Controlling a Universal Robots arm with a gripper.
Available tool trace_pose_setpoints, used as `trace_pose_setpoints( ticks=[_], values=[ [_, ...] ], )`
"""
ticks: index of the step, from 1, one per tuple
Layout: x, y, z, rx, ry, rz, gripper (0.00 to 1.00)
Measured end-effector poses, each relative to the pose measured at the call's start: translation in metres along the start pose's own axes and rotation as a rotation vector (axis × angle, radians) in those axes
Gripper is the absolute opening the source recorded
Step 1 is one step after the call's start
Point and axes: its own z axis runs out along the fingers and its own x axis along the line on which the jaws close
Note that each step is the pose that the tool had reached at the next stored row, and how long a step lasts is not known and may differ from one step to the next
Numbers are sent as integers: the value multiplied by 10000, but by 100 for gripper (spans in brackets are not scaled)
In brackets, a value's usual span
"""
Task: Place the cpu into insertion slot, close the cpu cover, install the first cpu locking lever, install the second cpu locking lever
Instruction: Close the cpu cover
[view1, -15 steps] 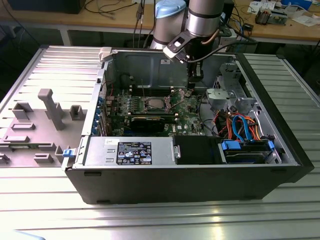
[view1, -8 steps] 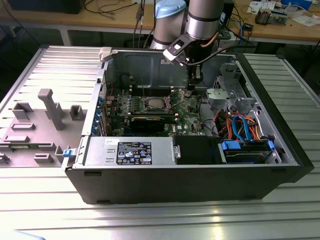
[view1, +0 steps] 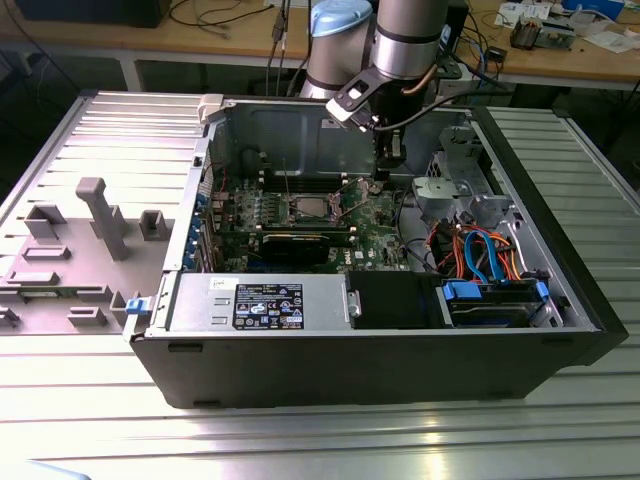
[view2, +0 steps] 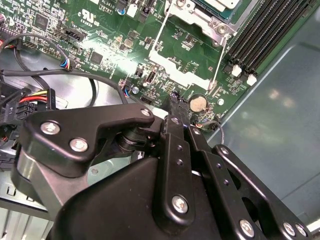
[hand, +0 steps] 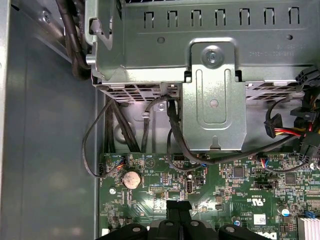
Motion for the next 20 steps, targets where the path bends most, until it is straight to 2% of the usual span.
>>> trace_pose_setpoints(
  ticks=[1, 4, 7, 9, 12, 17, 20],
  values=[
    [0, 0, 0, 3, 0, 0, 11],
    [1, 18, 11, 100, 3, 2, 11],
    [-1, 65, 69, 286, 0, 4, 11],
    [-5, 63, 126, 294, 9, -99, 11],
    [-16, 59, 185, 345, 15, -300, 11],
    [-16, -29, 184, 347, 34, -324, 11],
    [-16, -44, 183, 347, 37, -326, 11]
  ],
)
